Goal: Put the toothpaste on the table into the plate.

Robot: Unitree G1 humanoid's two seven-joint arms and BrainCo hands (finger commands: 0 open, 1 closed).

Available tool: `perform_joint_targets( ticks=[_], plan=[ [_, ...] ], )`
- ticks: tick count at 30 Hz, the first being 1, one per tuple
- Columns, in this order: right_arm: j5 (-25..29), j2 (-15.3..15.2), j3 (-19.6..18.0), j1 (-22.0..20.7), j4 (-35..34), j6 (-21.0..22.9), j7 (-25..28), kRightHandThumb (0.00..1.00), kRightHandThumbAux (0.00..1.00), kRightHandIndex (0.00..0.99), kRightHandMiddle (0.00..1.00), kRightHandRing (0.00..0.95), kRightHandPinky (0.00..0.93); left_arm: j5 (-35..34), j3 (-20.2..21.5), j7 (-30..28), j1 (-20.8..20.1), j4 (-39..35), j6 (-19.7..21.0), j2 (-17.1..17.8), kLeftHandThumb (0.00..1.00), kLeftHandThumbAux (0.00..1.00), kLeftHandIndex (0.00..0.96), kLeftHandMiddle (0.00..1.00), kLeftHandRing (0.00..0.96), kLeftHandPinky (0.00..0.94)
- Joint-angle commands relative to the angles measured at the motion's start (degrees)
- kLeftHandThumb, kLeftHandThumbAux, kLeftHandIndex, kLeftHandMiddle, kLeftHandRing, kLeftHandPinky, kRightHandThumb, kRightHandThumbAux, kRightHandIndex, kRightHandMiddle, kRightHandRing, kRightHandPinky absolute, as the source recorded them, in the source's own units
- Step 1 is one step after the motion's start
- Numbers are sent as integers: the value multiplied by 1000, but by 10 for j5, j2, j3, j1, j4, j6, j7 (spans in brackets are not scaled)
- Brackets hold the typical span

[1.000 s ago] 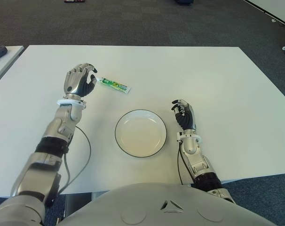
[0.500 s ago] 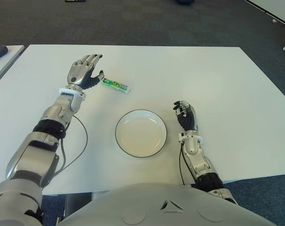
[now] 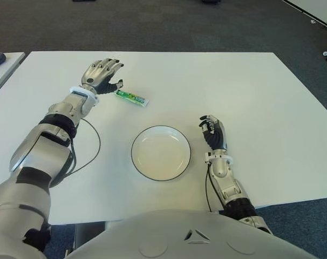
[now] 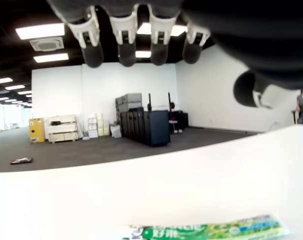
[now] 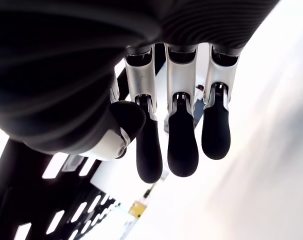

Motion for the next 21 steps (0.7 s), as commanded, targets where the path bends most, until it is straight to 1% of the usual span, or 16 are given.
perform_joint_targets(
  ticks=[1, 3, 7, 11, 13, 16, 20, 21],
  plan=[
    [13, -1, -2, 2, -2, -7, 10, 829, 698, 369, 539, 653, 637, 26, -41, -15, -19, 27, -4, -4, 526, 243, 0, 23, 20, 47],
    [13, -1, -2, 3, -3, -7, 10, 828, 699, 368, 537, 652, 631, 27, -50, -14, -23, 31, -5, -4, 514, 243, 0, 19, 13, 37],
    [14, 0, -3, 6, -7, -2, 14, 828, 699, 367, 529, 645, 634, 44, -82, -31, -36, 35, -8, -5, 492, 242, 0, 11, 4, 16],
    [16, 3, -4, 10, -14, 0, 18, 827, 700, 366, 530, 657, 684, 61, -111, -47, -47, 39, -12, -4, 467, 234, 0, 3, 0, 3],
    [19, 5, -4, 13, -18, 1, 20, 827, 700, 365, 528, 654, 660, 70, -124, -54, -52, 41, -12, -6, 459, 232, 0, 1, 0, 1],
    [20, 6, -4, 16, -23, 5, 22, 827, 700, 365, 526, 651, 652, 81, -143, -59, -56, 45, -14, -8, 452, 237, 0, 0, 0, 0],
    [17, 5, -5, 19, -25, 4, 19, 827, 700, 365, 519, 638, 627, 96, -170, -58, -59, 60, -5, -21, 445, 252, 0, 6, 0, 3],
    [17, 5, -5, 19, -24, 4, 19, 827, 700, 365, 518, 635, 619, 104, -180, -60, -62, 62, -7, -22, 443, 254, 0, 7, 0, 4]
  ],
)
